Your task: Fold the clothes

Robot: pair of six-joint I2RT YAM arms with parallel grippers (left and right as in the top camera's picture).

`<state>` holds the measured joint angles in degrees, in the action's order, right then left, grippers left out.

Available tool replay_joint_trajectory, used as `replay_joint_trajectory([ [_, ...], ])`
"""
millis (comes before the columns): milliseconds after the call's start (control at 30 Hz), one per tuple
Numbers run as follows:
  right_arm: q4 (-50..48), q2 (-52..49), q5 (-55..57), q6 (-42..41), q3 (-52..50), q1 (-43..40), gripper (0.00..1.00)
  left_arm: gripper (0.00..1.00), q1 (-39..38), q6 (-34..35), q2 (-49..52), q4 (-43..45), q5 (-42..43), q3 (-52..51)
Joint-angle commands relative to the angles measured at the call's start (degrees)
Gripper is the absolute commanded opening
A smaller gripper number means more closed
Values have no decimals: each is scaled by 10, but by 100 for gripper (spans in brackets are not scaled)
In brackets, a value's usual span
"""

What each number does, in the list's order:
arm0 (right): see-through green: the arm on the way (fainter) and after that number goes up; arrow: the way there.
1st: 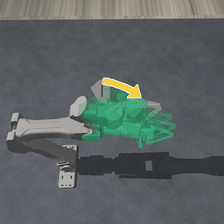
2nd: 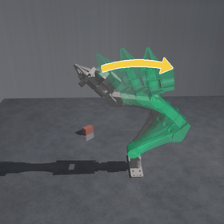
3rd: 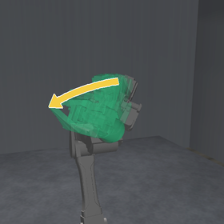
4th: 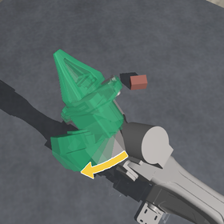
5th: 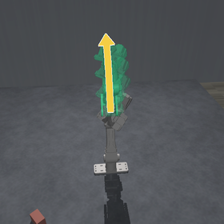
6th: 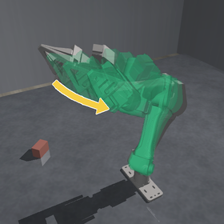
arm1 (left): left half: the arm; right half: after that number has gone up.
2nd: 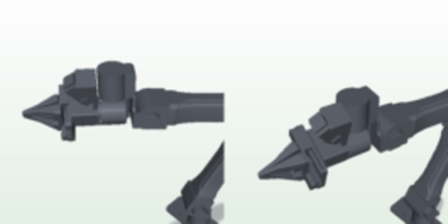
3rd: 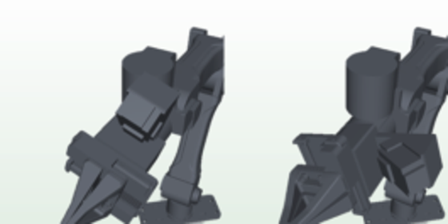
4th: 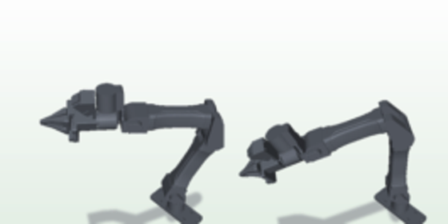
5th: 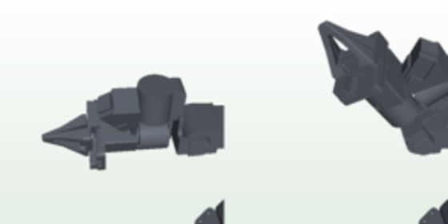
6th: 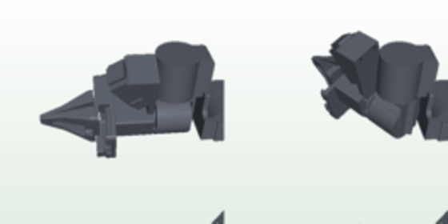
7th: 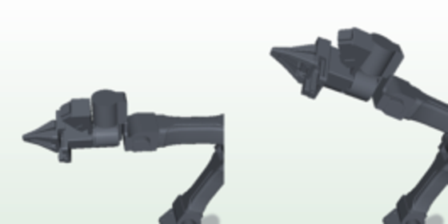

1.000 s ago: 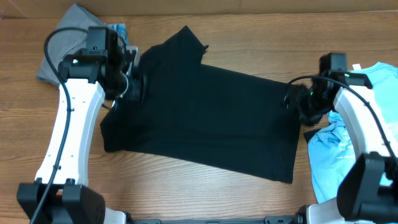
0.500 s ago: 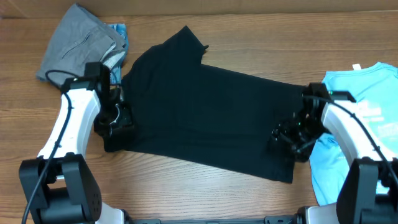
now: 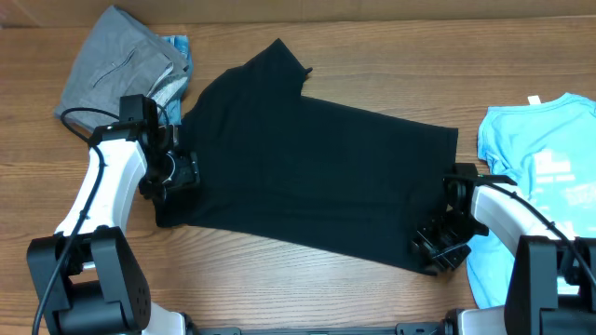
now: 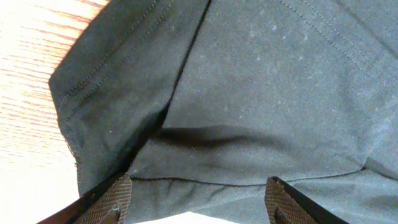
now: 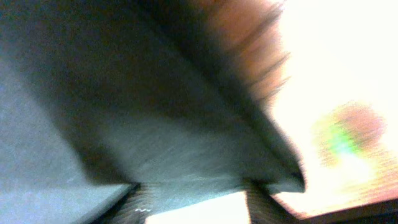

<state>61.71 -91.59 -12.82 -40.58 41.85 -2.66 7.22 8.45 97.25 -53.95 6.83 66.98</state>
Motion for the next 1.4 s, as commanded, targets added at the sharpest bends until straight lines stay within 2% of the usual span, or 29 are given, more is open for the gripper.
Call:
replay_joint_trajectory([
  [0,20,9,83,-68,0,-13,5,71,0,-9,3,0,2,-2],
  [133,60,9,131,-90,11,-28,4,71,0,-24,3,-4,1,-2],
  [233,73,16,128,-75,24,-29,14,72,0,-29,3,-9,-13,-2],
  [367,66,56,107,-10,59,-29,27,73,0,-26,3,-7,-41,-2],
  [433,70,93,88,15,86,-29,41,73,1,-24,3,0,-64,-2],
  [467,69,110,76,26,97,-29,54,73,1,-21,4,7,-80,-2],
  [500,66,133,58,49,110,-29,62,75,2,-20,6,14,-92,-2],
  [600,52,183,15,96,135,-29,76,77,7,-20,19,26,-93,-3],
  [667,40,212,-19,130,145,-29,79,77,8,-18,36,25,-77,-7],
  [800,35,244,-30,137,145,-29,79,75,8,18,78,30,-74,-16],
  [867,35,247,-30,137,145,-29,79,66,8,38,104,44,-74,-19],
  [900,35,247,-30,137,145,-29,79,59,8,48,117,50,-69,-20],
  [967,35,246,-29,137,145,-29,79,33,8,57,142,56,-60,-20],
  [1067,32,246,-29,136,145,-29,79,6,8,73,172,47,-59,-20],
  [1367,27,246,-27,137,145,-29,81,4,16,164,191,-28,-208,-81],
])
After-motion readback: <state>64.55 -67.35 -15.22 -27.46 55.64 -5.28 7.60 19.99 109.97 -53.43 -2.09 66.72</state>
